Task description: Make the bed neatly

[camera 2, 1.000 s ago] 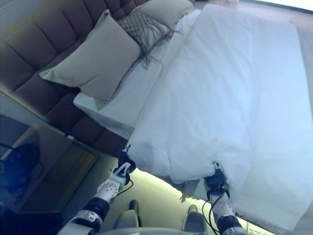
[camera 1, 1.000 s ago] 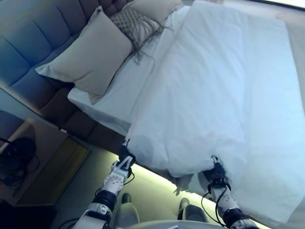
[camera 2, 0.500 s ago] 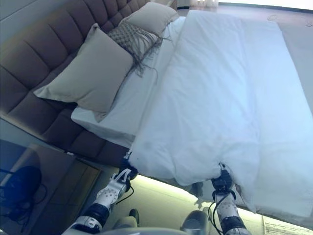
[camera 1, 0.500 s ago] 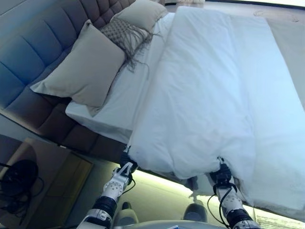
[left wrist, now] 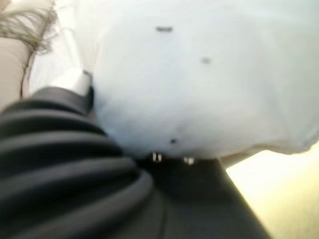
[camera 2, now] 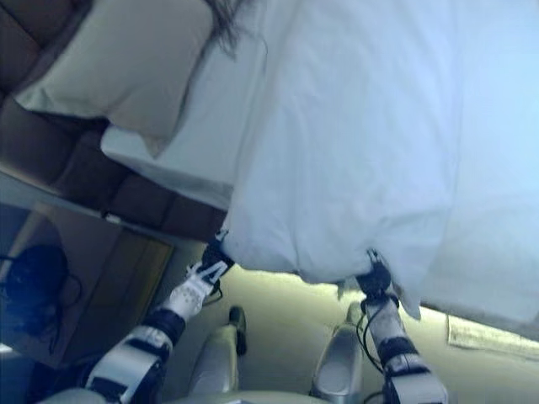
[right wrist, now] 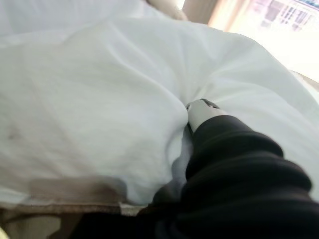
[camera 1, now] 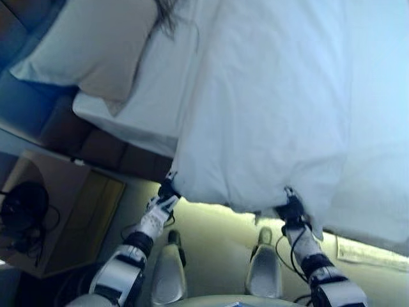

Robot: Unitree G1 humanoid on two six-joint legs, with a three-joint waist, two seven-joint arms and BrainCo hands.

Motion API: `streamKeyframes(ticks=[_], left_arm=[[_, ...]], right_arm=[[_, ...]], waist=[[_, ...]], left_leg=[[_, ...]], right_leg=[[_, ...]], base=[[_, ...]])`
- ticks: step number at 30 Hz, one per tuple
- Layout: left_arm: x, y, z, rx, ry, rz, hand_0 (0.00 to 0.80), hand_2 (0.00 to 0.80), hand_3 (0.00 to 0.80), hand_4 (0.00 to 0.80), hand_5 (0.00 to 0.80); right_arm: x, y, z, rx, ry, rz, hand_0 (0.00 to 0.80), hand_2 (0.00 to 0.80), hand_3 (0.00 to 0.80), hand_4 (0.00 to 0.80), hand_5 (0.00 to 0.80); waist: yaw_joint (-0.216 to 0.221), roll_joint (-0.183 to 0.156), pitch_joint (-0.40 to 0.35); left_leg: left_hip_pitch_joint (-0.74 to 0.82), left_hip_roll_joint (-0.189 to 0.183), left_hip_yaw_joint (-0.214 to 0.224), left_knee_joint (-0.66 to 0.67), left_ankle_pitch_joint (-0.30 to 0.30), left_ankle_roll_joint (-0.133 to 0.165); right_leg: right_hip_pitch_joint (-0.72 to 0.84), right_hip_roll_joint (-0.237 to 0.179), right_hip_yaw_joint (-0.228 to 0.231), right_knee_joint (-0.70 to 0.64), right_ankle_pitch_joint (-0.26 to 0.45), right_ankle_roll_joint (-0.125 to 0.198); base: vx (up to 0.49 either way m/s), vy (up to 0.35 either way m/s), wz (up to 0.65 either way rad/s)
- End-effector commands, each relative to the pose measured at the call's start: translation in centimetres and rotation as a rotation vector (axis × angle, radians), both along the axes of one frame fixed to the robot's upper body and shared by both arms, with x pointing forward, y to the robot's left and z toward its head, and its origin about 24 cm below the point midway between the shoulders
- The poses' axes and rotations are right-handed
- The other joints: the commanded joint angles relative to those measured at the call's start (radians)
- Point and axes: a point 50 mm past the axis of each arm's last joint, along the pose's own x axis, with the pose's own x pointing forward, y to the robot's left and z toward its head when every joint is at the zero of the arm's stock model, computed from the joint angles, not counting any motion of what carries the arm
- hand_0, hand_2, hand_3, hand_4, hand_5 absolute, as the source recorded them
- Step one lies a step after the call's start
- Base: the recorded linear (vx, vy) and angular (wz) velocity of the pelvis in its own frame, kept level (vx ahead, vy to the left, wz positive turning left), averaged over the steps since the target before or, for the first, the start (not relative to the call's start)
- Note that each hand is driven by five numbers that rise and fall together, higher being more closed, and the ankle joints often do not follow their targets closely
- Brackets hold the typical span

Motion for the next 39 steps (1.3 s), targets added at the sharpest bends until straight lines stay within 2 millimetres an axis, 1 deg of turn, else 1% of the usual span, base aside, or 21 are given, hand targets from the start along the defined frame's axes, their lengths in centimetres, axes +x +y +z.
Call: streamKeyframes(ticks=[1, 3, 6, 9, 11, 15, 17, 20, 23, 27, 28, 29, 30, 31, 33, 36, 39], left_arm=[[0.6, 2.8, 1.2, -0.019, -0.100, 0.129, 0.800, 0.800, 0.800, 0.800, 0.800], [0.7, 2.8, 1.1, -0.033, -0.108, 0.144, 0.800, 0.800, 0.800, 0.800, 0.800], [0.9, 2.9, 1.3, -0.041, -0.143, 0.168, 0.800, 0.800, 0.800, 0.800, 0.800], [1.7, 3.4, 2.6, -0.017, -0.213, 0.163, 0.800, 0.800, 0.800, 0.800, 0.800], [2.2, 3.3, 3.5, 0.006, -0.262, 0.140, 0.800, 0.800, 0.800, 0.800, 0.800], [2.4, 2.8, 4.2, 0.036, -0.298, 0.123, 0.800, 0.800, 0.800, 0.800, 0.800], [2.3, 2.8, 3.9, 0.033, -0.278, 0.137, 0.800, 0.800, 0.800, 0.800, 0.800], [2.3, 3.3, 3.7, 0.043, -0.255, 0.150, 0.800, 0.800, 0.800, 0.800, 0.800], [2.0, 3.6, 3.0, 0.072, -0.236, 0.160, 0.800, 0.800, 0.800, 0.800, 0.800], [1.4, 4.0, 2.3, 0.070, -0.209, 0.182, 0.800, 0.800, 0.800, 0.800, 0.800], [1.3, 4.1, 2.0, 0.068, -0.187, 0.190, 0.762, 0.762, 0.762, 0.762, 0.762], [1.1, 4.1, 1.6, 0.073, -0.159, 0.194, 0.179, 0.179, 0.179, 0.179, 0.179], [0.7, 4.1, 0.9, 0.088, -0.118, 0.192, 0.000, 0.000, 0.000, 0.000, 0.000], [0.4, 4.1, 0.4, 0.101, -0.086, 0.198, 0.000, 0.000, 0.000, 0.000, 0.000], [0.0, 4.9, -0.2, 0.116, -0.049, 0.218, 0.000, 0.000, 0.000, 0.000, 0.000], [-0.6, 6.8, -0.5, 0.113, -0.018, 0.272, 0.000, 0.000, 0.000, 0.000, 0.000], [-1.7, 8.6, -1.2, 0.111, 0.014, 0.331, 0.000, 0.000, 0.000, 0.000, 0.000]], right_arm=[[-0.1, 0.2, -0.2, -0.058, 0.030, 0.069, 0.800, 0.800, 0.800, 0.800, 0.800], [-0.1, -0.7, -0.3, -0.088, 0.060, 0.061, 0.800, 0.800, 0.800, 0.800, 0.800], [-0.5, -1.7, -0.8, -0.116, 0.084, 0.064, 0.800, 0.800, 0.800, 0.800, 0.800], [-0.5, -2.7, -0.8, -0.155, 0.121, 0.063, 0.800, 0.800, 0.800, 0.800, 0.800], [-0.4, -3.1, -0.8, -0.186, 0.141, 0.064, 0.800, 0.800, 0.800, 0.800, 0.800], [-0.6, -4.2, -0.7, -0.166, 0.181, 0.033, 0.800, 0.800, 0.800, 0.800, 0.800], [-0.9, -4.5, -1.0, -0.159, 0.200, 0.024, 0.800, 0.800, 0.800, 0.800, 0.800], [-0.9, -4.5, -0.9, -0.145, 0.197, 0.015, 0.800, 0.800, 0.800, 0.800, 0.800], [-0.5, -4.7, -0.5, -0.030, 0.180, -0.065, 0.800, 0.800, 0.800, 0.800, 0.800], [-2.1, -5.3, -1.8, 0.085, 0.213, -0.167, 0.800, 0.800, 0.800, 0.800, 0.800], [-2.5, -5.4, -2.1, 0.105, 0.231, -0.187, 0.574, 0.574, 0.574, 0.574, 0.574], [-2.9, -5.5, -2.5, 0.132, 0.253, -0.209, 0.339, 0.339, 0.339, 0.339, 0.339], [-3.6, -5.7, -3.0, 0.170, 0.282, -0.242, 0.000, 0.000, 0.000, 0.000, 0.000], [-4.1, -5.9, -3.4, 0.199, 0.304, -0.273, 0.000, 0.000, 0.000, 0.000, 0.000], [-5.2, -6.1, -4.1, 0.219, 0.338, -0.299, 0.000, 0.000, 0.000, 0.000, 0.000], [-7.1, -7.1, -4.9, 0.206, 0.365, -0.318, 0.000, 0.000, 0.000, 0.000, 0.000], [-8.9, -8.4, -5.3, 0.197, 0.355, -0.346, 0.000, 0.000, 0.000, 0.000, 0.000]], waist=[[0.009, -0.002, 0.038], [0.007, 0.002, 0.057], [-0.001, -0.002, 0.093], [-0.009, -0.004, 0.126], [-0.014, -0.003, 0.145], [-0.020, 0.012, 0.175], [-0.022, 0.020, 0.175], [-0.023, 0.022, 0.175], [-0.027, 0.018, 0.175], [-0.026, 0.001, 0.175], [-0.026, -0.002, 0.175], [-0.026, -0.006, 0.175], [-0.027, -0.009, 0.175], [-0.028, -0.012, 0.175], [-0.031, -0.022, 0.175], [-0.039, -0.030, 0.175], [-0.039, -0.028, 0.175]], left_leg=[[-0.020, -0.025, -0.004, -0.137, 0.182, 0.011], [-0.042, -0.031, 0.007, -0.145, 0.190, 0.013], [-0.097, -0.041, 0.015, -0.132, 0.197, 0.012], [-0.149, -0.044, 0.025, -0.120, 0.195, 0.012], [-0.177, -0.043, 0.031, -0.114, 0.196, 0.013], [-0.224, -0.045, 0.036, -0.092, 0.191, 0.010], [-0.255, -0.047, 0.034, -0.077, 0.185, 0.010], [-0.291, -0.047, 0.035, -0.067, 0.182, 0.009], [-0.344, -0.046, 0.032, -0.055, 0.183, 0.005], [-0.402, -0.040, 0.028, -0.040, 0.175, 0.010], [-0.409, -0.038, 0.029, -0.037, 0.174, 0.010], [-0.415, -0.036, 0.029, -0.036, 0.173, 0.010], [-0.418, -0.035, 0.030, -0.038, 0.173, 0.012], [-0.417, -0.035, 0.032, -0.040, 0.174, 0.014], [-0.407, -0.029, 0.033, -0.045, 0.175, 0.014], [-0.386, -0.018, 0.042, -0.052, 0.177, 0.014], [-0.346, -0.011, 0.050, -0.068, 0.179, 0.013]], right_leg=[[-0.036, 0.014, 0.030, -0.021, 0.088, 0.009], [-0.061, 0.011, 0.036, -0.023, 0.094, 0.010], [-0.118, 0.014, 0.052, -0.019, 0.100, 0.010], [-0.172, 0.016, 0.068, -0.024, 0.106, 0.009], [-0.200, 0.018, 0.076, -0.035, 0.117, 0.007], [-0.248, 0.008, 0.086, -0.046, 0.132, 0.006], [-0.278, -0.003, 0.099, -0.050, 0.140, 0.004], [-0.307, -0.017, 0.104, -0.062, 0.150, 0.005], [-0.355, -0.017, 0.110, -0.067, 0.154, 0.006], [-0.400, -0.004, 0.111, -0.069, 0.149, 0.002], [-0.404, -0.004, 0.108, -0.069, 0.149, 0.004], [-0.408, -0.005, 0.103, -0.072, 0.149, 0.007], [-0.410, -0.005, 0.098, -0.076, 0.153, 0.008], [-0.408, -0.004, 0.095, -0.081, 0.157, 0.008], [-0.394, -0.002, 0.092, -0.089, 0.159, 0.009], [-0.373, 0.000, 0.090, -0.093, 0.157, 0.007], [-0.334, -0.001, 0.083, -0.097, 0.150, 0.009]], base=[[-0.095, 0.174, -0.13], [-0.099, 0.161, -0.08], [-0.118, 0.154, -0.02], [-0.088, 0.120, -0.13], [-0.070, 0.122, -0.12], [-0.031, 0.149, -0.04], [-0.002, 0.102, -0.01], [-0.015, 0.066, -0.02], [-0.037, 0.069, -0.08], [-0.014, -0.012, -0.04], [0.000, 0.000, 0.00], [0.000, 0.000, 0.00], [0.000, 0.000, 0.00], [0.000, 0.000, 0.00], [0.000, 0.000, 0.00], [0.000, 0.000, 0.00], [0.000, 0.001, -0.04]])
